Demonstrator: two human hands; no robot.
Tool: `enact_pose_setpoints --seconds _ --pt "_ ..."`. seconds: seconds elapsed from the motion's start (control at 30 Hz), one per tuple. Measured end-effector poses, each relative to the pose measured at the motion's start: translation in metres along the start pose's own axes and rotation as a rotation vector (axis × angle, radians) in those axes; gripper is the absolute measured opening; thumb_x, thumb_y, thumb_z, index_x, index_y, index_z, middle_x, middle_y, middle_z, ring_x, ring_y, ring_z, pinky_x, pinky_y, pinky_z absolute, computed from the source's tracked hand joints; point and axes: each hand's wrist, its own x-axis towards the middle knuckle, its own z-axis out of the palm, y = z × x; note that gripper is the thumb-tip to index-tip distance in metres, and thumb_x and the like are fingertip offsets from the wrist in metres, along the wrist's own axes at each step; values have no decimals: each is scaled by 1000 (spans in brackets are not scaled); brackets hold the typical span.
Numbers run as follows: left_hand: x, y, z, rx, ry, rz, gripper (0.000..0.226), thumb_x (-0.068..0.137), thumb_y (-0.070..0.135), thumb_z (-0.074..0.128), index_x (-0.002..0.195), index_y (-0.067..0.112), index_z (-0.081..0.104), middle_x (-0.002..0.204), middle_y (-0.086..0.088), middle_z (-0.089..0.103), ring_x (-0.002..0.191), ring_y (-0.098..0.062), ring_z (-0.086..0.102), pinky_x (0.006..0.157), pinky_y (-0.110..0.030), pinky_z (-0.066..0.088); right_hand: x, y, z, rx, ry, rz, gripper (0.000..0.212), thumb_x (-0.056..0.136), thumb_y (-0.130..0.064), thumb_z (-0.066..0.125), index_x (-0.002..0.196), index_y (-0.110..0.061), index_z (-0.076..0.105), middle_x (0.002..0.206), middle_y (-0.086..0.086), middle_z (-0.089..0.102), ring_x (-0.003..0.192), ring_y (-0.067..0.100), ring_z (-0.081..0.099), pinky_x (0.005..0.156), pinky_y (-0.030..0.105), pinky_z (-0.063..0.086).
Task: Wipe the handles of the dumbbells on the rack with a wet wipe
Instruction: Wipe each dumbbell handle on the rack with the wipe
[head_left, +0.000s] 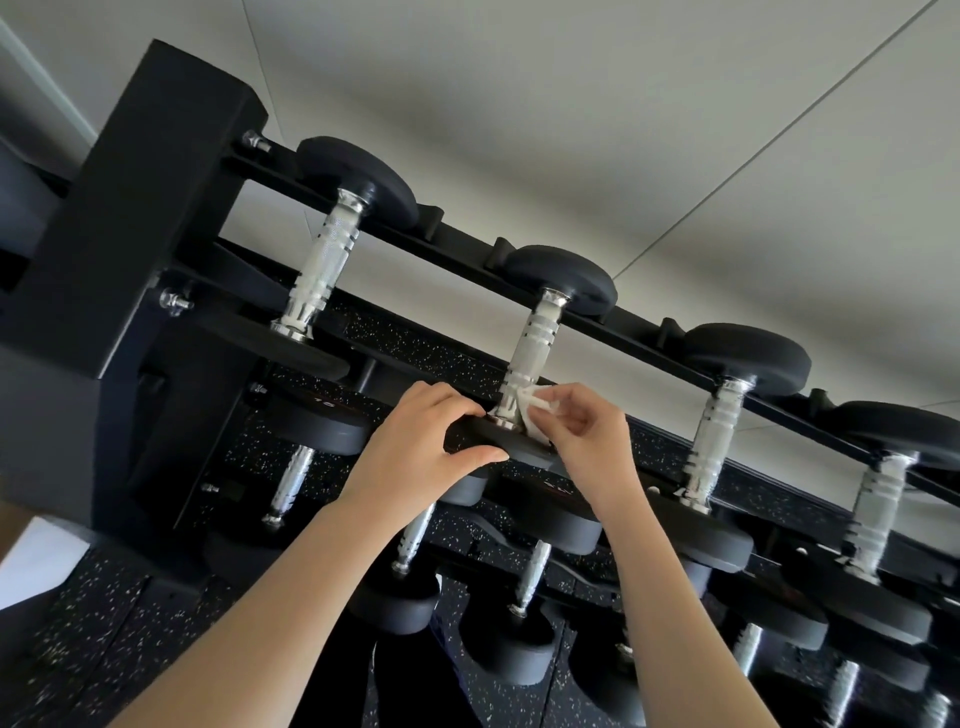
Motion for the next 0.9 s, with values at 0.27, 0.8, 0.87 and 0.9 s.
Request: enact_pose_setpoints --seconds 0.27,0.8,0.87,0.9 --pt "0 -7 -3 -75 -3 10 42 77 45 69 110 20 65 104 14 59 100 -2 43 86 -20 39 2 -12 7 -364 111 -229 6 79 -15 72 83 -20 72 81 -7 62 74 -3 55 66 7 41" --pt "4 -19 -5 -181 1 -8 41 74 47 72 104 20 66 101 10 59 96 -6 44 84 -30 44 20 -50 31 -1047 -154 -159 23 88 -50 54 99 -34 67 73 -6 58 78 21 60 65 30 49" --pt "4 -19 -6 -189 -3 -15 41 74 48 72 104 20 66 102 10 59 98 -6 43 84 -30 44 23 -50 32 -1063 -168 -170 23 88 -50 55 98 -33 68 71 -2 58 77 24 62 64 31 50" --pt "4 -19 -6 -193 -1 -18 41 74 48 72 105 21 65 102 11 58 98 -6 43 84 -30 44 24 -51 32 -1068 -177 -173 24 88 -49 55 98 -32 68 70 -1 57 76 25 62 64 31 50"
